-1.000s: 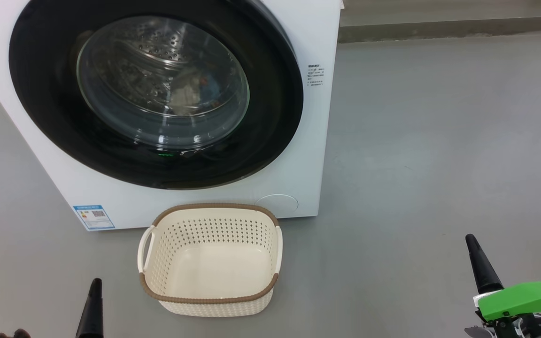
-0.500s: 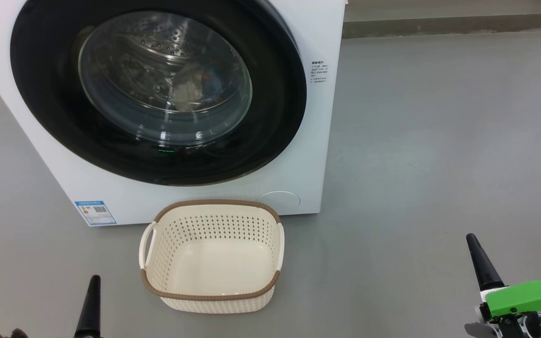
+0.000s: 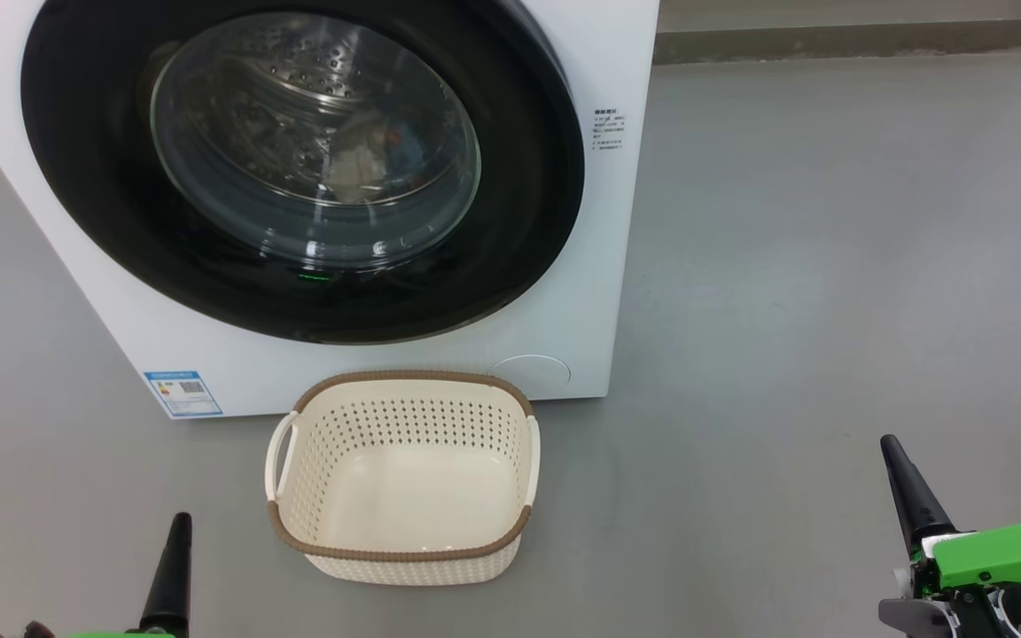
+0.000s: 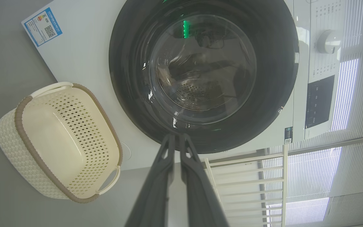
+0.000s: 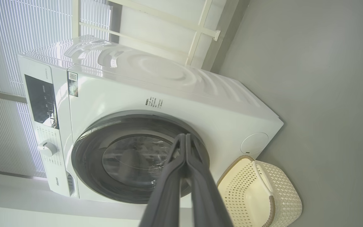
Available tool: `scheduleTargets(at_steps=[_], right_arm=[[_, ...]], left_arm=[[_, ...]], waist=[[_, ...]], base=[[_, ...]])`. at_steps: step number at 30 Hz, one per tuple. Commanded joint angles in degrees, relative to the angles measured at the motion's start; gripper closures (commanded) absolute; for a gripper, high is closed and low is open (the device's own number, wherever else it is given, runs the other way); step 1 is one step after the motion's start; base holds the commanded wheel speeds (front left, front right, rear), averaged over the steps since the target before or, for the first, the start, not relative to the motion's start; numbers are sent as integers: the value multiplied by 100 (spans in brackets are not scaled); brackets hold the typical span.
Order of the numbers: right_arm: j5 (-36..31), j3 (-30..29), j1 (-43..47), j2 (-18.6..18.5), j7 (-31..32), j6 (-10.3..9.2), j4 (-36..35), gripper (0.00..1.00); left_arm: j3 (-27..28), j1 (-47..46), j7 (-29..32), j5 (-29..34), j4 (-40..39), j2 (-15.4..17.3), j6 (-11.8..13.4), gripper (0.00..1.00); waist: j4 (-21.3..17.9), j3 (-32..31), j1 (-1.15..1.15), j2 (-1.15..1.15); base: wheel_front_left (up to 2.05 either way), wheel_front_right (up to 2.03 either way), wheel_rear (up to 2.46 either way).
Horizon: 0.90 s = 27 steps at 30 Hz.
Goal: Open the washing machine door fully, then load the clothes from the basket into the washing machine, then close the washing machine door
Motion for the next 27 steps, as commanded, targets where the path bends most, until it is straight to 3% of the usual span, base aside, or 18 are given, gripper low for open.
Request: scheduleTargets(at_steps=[1, 20, 27], right_arm=[[229, 22, -282, -15, 55, 4, -139, 100], [1198, -220, -348, 183, 377, 1, -139, 100], [1226, -228, -350, 189, 387, 1, -139, 100]], left_arm=[[193, -298, 44, -156, -182, 28, 4, 100], [399, -405, 365, -1044, -202, -130, 4, 100], [405, -408, 375, -1070, -202, -134, 4, 100]], waist=[[4, 6, 0, 0], [58, 87, 0, 0], [60, 90, 0, 0]], base=[[0, 0, 0], [0, 0, 0], [0, 0, 0]])
